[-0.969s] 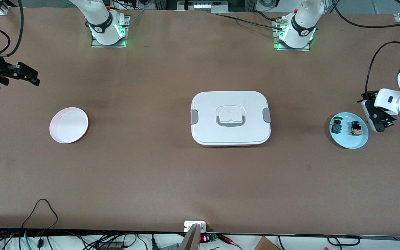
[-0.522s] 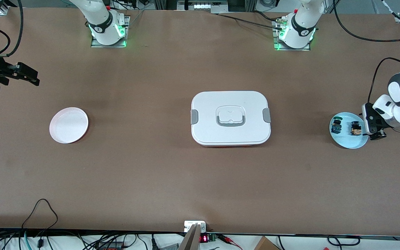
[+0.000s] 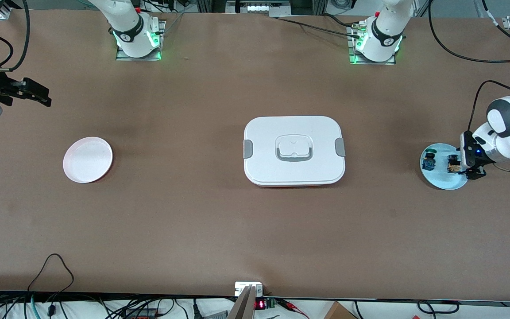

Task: Transfer orange switch to right arm and place
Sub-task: 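Grasp the orange-wired switch with the left gripper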

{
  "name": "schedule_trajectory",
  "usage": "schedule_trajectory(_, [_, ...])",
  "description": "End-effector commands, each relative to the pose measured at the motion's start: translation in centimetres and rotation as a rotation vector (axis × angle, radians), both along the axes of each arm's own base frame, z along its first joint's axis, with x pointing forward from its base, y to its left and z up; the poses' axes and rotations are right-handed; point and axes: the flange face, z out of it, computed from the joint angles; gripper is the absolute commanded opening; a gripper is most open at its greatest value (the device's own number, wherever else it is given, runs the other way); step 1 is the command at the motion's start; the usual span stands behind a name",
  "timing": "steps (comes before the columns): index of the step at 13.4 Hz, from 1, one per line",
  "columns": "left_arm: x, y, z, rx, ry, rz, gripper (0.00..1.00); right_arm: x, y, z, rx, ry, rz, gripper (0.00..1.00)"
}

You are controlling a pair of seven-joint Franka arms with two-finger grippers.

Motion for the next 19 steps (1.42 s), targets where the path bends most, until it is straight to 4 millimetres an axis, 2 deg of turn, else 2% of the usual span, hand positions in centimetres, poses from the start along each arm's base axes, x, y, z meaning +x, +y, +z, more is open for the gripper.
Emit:
schedule_trajectory(1, [-0.4, -0.3, 0.1, 0.003, -0.004, -0.028, 1.0, -0.1, 0.0, 0.2, 0.011, 0.007, -0.009, 1.0])
schedule_trajectory(7, [-0.5, -1.3, -0.3, -0.012, 0.001, -0.031, 1.0, -0.1, -0.1, -0.1, 0.011, 0.02, -0.013, 1.0])
schedule_trajectory(11, [-0.4, -1.2, -0.2, -0.011, 0.0, -0.029, 0.92, -0.1, -0.6, -0.1, 0.003, 0.024, -0.009, 1.0])
schedule_trajectory(12, [-0.5, -1.0, -0.2, -0.014, -0.001, -0.027, 0.79, 0.0, -0.9, -0.4, 0.005, 0.027, -0.015, 1.0])
schedule_trajectory(13, [-0.6, -0.5, 0.0, -0.015, -0.007, -0.015, 0.61, 0.1, -0.8, -0.5, 0.006, 0.026, -0.014, 1.0])
schedule_trajectory(15, [0.8, -1.9, 1.0, -0.024, -0.025, -0.072, 0.25, 0.2, -0.5, -0.2, 0.007, 0.01, -0.009, 1.0])
schedule_trajectory(16, [1.1, -2.2, 1.8, -0.019, -0.034, -0.101, 0.14, 0.3, -0.5, -0.3, 0.013, 0.009, -0.009, 1.0])
schedule_trajectory(18, [1.7, -2.5, 4.0, -0.007, -0.045, -0.111, 0.07, 0.1, -0.1, -0.3, 0.013, 0.019, -0.002, 1.0])
schedule_trajectory(19, [2.2, -3.3, 6.0, 0.001, -0.063, -0.122, 0.0, -0.1, 0.4, 0.0, 0.012, 0.016, 0.007, 1.0])
